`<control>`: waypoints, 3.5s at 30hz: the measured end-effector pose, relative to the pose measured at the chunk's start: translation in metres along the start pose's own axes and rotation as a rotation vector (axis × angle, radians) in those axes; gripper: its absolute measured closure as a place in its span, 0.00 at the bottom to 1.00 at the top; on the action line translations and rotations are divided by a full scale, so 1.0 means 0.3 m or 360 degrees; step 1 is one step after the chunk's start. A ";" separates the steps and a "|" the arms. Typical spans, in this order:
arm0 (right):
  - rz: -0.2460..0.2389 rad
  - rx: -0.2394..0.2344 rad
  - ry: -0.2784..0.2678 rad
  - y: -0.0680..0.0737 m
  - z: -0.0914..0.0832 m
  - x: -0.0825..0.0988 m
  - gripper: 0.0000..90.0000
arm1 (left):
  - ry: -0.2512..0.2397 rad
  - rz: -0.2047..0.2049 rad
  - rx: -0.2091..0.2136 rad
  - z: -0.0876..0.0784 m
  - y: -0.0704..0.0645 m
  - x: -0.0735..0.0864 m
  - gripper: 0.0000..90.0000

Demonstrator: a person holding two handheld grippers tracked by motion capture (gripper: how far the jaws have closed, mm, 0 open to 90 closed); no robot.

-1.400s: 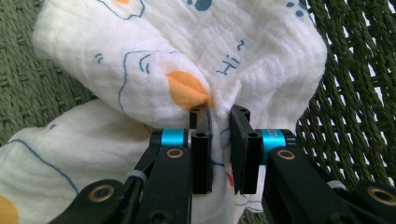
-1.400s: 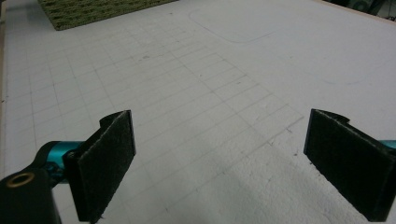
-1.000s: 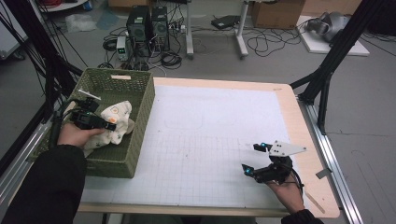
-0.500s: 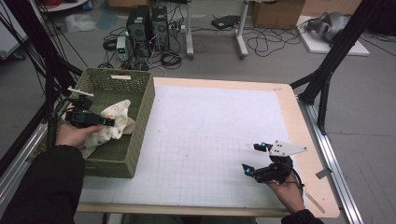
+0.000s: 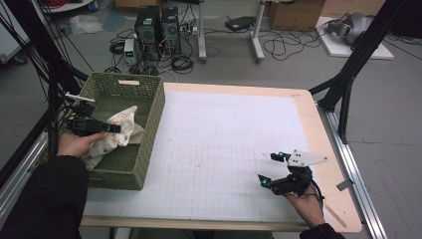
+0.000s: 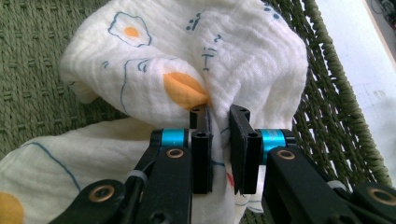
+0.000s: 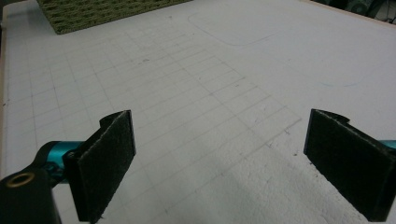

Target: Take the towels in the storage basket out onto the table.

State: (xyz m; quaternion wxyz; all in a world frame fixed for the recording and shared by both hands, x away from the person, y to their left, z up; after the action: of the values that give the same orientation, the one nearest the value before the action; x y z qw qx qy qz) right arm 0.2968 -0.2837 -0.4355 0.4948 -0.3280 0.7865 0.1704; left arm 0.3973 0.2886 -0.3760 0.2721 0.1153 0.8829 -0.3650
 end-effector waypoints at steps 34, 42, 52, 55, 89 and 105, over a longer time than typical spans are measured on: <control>0.0003 -0.0008 0.0009 0.001 0.001 0.001 0.09 | -0.0224 -0.0073 0.0256 -0.051 -0.038 -0.024 0.90; 0.0000 -0.0006 0.0009 0.002 0.003 0.001 0.09 | -0.0292 -0.0094 0.0337 -0.056 -0.051 -0.033 0.90; -0.0007 -0.0001 0.0013 -0.001 0.005 0.001 0.09 | -0.0325 -0.0090 0.0443 -0.047 -0.090 -0.043 0.90; -0.0002 -0.0004 0.0010 -0.001 0.004 0.001 0.09 | -0.0336 -0.0092 0.0473 -0.050 -0.096 -0.046 0.90; -0.0001 -0.0002 -0.0020 -0.010 0.003 -0.006 0.09 | -0.0164 0.0121 0.0786 0.197 -0.427 -0.114 0.90; 0.0011 0.0002 -0.0043 -0.012 -0.007 -0.010 0.09 | -0.0018 0.0213 0.0811 0.371 -0.575 -0.100 0.90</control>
State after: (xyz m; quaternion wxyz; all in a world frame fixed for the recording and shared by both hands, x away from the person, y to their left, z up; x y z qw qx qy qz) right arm 0.2990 -0.2865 -0.4316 0.5049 -0.3227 0.7810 0.1760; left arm 0.3967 0.0878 -0.3240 0.2627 0.2363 0.7513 -0.5574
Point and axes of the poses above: each handheld gripper's, and its own axes: z roughly forward along the jaws, x roughly out of its underside, y roughly to its left, the point moved 3 cm from there along z, roughly forward along the jaws, and after that the axes turned 12 degrees about x, right-handed, at the moved point
